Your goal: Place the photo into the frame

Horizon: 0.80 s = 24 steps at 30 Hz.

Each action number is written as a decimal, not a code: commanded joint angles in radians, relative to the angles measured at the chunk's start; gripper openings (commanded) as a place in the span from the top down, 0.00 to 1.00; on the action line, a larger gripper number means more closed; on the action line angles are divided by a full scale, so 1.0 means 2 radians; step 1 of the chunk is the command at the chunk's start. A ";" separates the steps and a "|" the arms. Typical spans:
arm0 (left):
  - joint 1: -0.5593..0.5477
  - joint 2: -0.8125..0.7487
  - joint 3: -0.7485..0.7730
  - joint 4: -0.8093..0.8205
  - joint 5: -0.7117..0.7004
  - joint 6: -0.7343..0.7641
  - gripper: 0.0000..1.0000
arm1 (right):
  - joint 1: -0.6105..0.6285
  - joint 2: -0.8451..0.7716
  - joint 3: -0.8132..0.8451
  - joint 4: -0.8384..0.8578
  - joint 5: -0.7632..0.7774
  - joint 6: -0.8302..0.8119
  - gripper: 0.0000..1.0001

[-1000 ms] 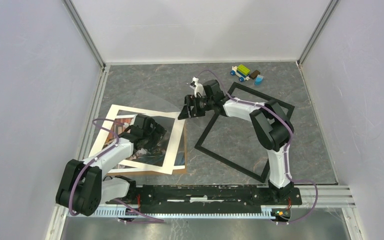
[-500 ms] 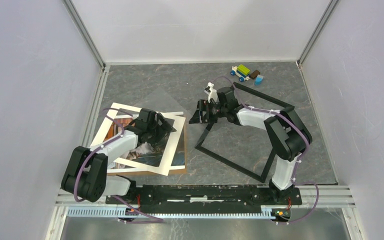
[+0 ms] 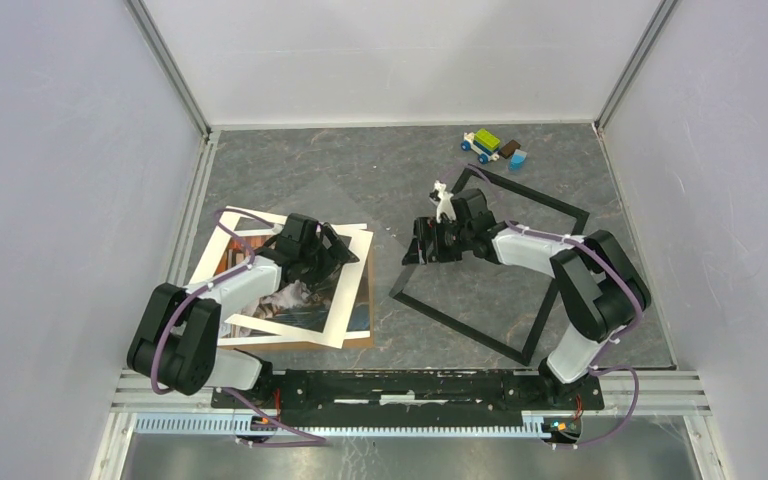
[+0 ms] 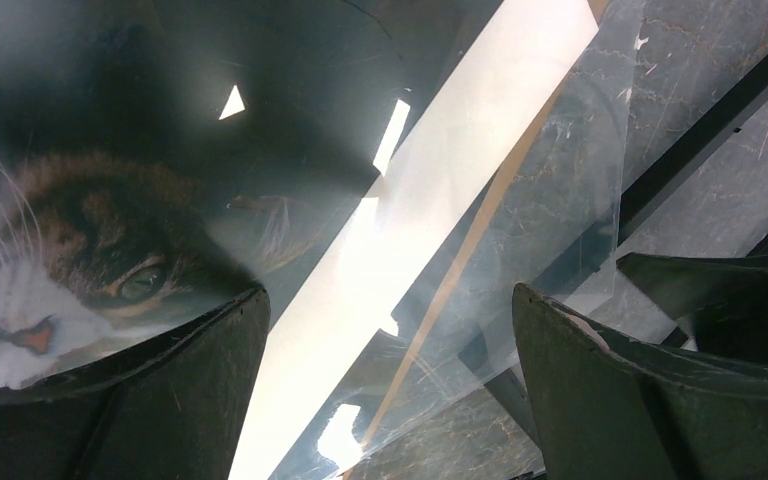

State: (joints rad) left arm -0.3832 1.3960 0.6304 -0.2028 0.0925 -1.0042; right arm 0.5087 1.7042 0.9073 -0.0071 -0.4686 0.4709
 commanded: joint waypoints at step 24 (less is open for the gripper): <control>-0.058 -0.067 0.014 -0.068 -0.016 0.145 0.00 | -0.013 0.032 -0.150 0.426 0.005 0.329 1.00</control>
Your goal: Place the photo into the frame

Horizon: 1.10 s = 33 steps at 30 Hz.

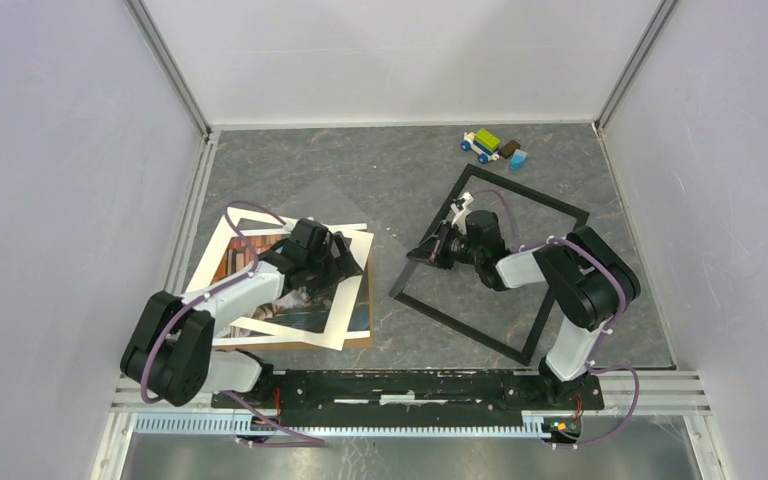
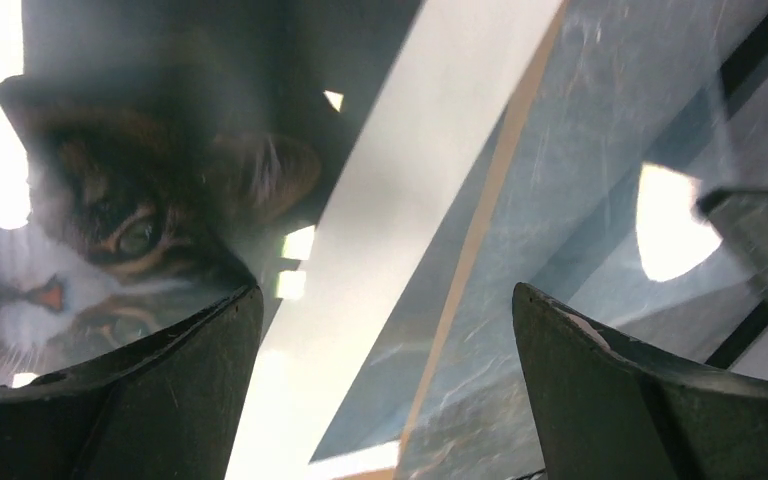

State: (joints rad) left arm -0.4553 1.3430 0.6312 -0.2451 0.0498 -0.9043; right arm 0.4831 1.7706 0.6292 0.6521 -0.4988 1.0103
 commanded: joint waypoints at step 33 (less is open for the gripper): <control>-0.417 0.114 0.199 -0.094 -0.532 0.426 0.72 | 0.021 -0.235 0.016 -0.254 0.162 0.144 0.92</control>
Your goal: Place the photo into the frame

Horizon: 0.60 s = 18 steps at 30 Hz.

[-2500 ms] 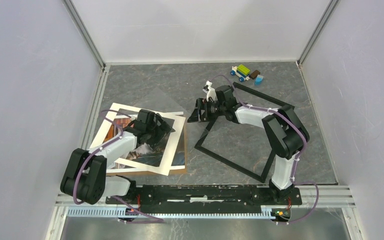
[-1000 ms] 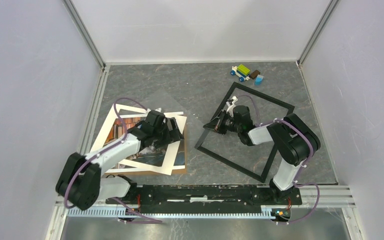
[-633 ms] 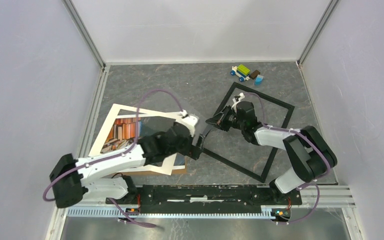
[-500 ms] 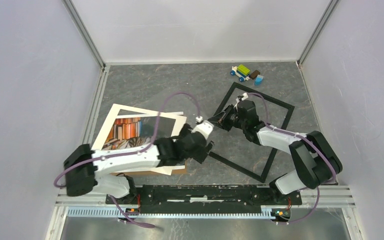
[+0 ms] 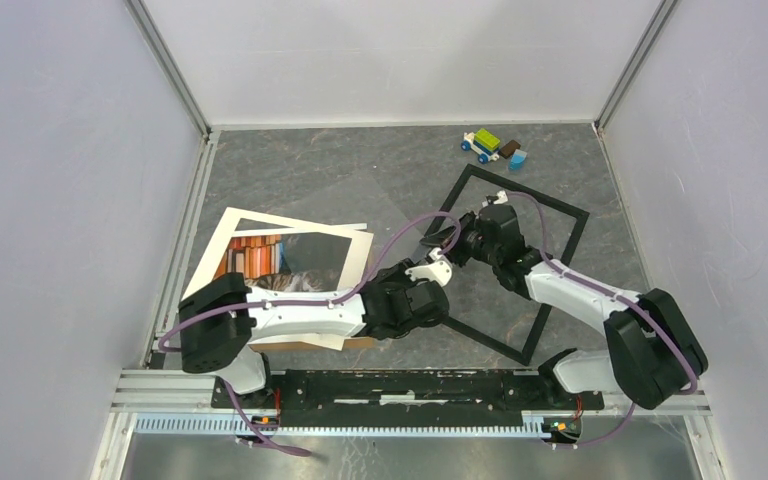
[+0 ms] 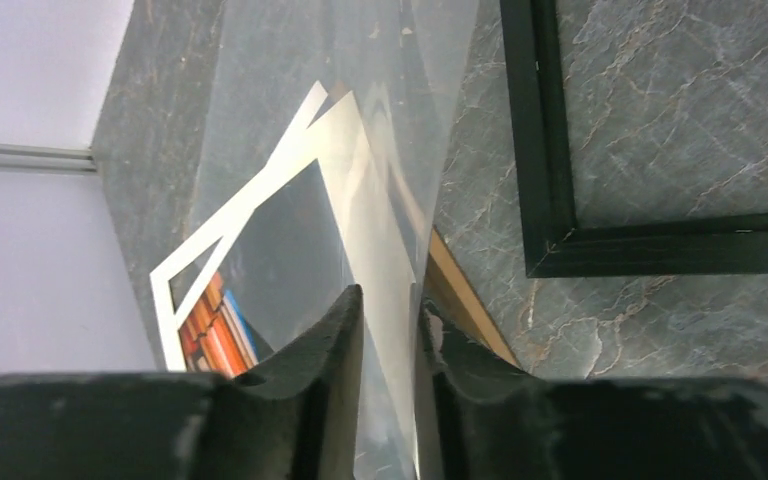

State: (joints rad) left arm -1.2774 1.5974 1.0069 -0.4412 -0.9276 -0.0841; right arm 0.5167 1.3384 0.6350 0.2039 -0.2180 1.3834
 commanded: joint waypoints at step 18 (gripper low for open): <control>-0.014 -0.129 -0.069 0.074 -0.002 0.009 0.98 | -0.113 0.184 0.231 -0.211 -0.193 -0.348 0.03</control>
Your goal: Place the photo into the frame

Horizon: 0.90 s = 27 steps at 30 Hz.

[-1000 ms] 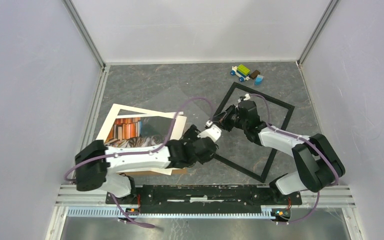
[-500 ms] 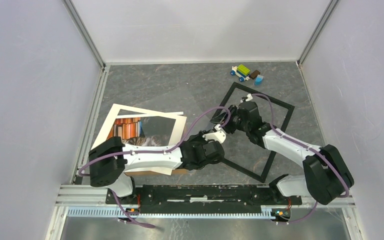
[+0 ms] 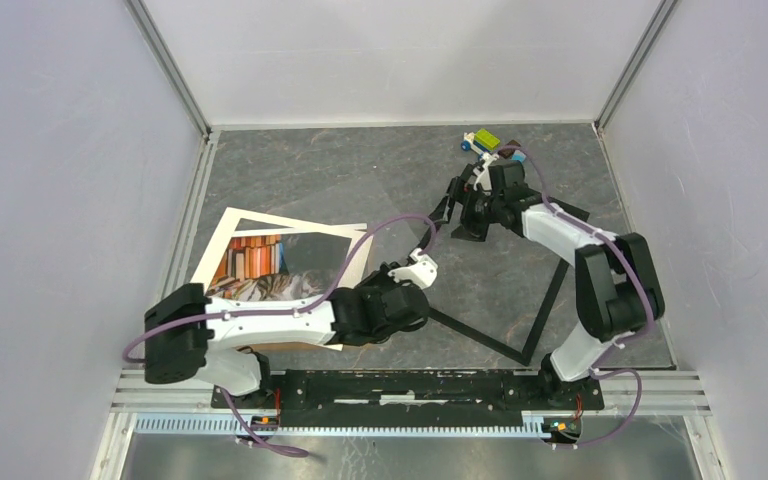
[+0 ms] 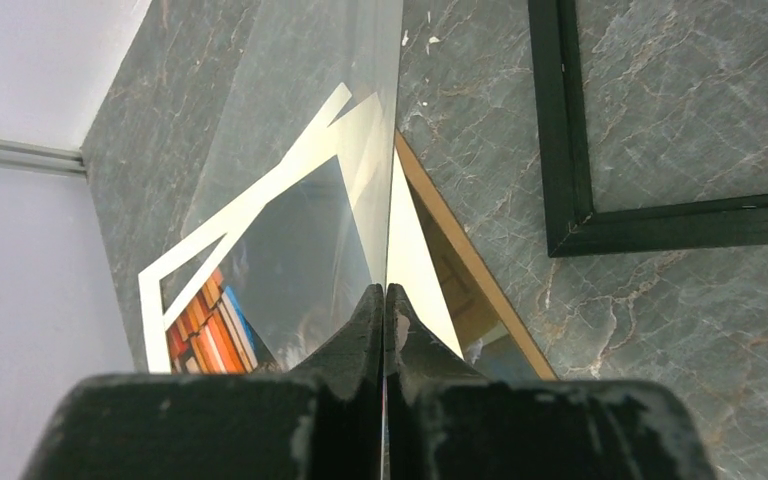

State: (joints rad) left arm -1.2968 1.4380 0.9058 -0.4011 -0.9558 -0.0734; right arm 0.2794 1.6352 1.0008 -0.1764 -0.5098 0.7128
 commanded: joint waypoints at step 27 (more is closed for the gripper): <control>-0.004 -0.118 -0.058 0.078 0.062 0.014 0.98 | 0.071 0.227 0.218 0.048 -0.035 0.135 0.21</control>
State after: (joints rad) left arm -1.2984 1.2331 0.8009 -0.2981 -0.8368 -0.0582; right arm 0.4011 2.0632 1.3914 -0.0696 -0.5594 0.9558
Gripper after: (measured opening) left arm 0.033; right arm 0.806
